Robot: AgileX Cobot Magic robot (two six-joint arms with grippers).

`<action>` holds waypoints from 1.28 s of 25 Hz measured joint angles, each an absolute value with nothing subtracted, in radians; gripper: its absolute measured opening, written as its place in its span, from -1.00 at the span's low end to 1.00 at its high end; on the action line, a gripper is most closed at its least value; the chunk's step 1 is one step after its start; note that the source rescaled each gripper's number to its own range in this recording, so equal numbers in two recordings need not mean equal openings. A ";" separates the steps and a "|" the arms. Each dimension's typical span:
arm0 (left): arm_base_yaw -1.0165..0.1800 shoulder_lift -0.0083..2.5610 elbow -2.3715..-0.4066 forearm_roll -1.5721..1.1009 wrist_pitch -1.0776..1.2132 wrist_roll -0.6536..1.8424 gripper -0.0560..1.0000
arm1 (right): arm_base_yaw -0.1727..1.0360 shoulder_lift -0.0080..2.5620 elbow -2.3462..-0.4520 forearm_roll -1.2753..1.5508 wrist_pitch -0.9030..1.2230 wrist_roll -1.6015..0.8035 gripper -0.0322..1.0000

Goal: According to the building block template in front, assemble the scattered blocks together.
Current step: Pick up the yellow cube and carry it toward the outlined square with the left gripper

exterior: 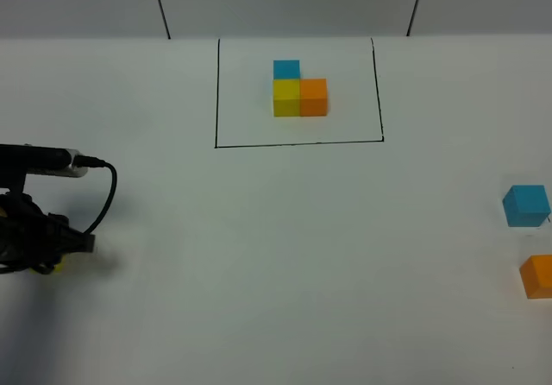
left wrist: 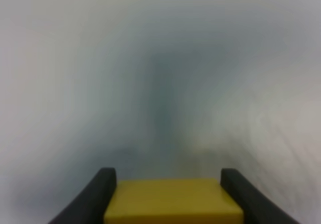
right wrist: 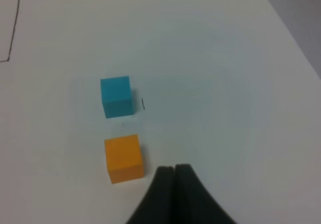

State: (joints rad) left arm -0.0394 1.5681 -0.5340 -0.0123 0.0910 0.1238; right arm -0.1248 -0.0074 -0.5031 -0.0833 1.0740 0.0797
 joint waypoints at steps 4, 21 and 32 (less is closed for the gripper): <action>-0.066 1.506 -0.533 -0.013 0.146 0.347 0.00 | -0.125 -0.007 -0.503 -0.083 1.074 0.080 -0.94; -0.171 1.459 -0.533 -0.108 0.258 1.116 0.00 | -0.125 -0.007 -0.503 -0.083 1.074 0.080 -0.94; -0.171 1.459 -0.533 -0.387 0.279 1.358 0.00 | -0.125 -0.007 -0.503 -0.083 1.074 0.080 -0.94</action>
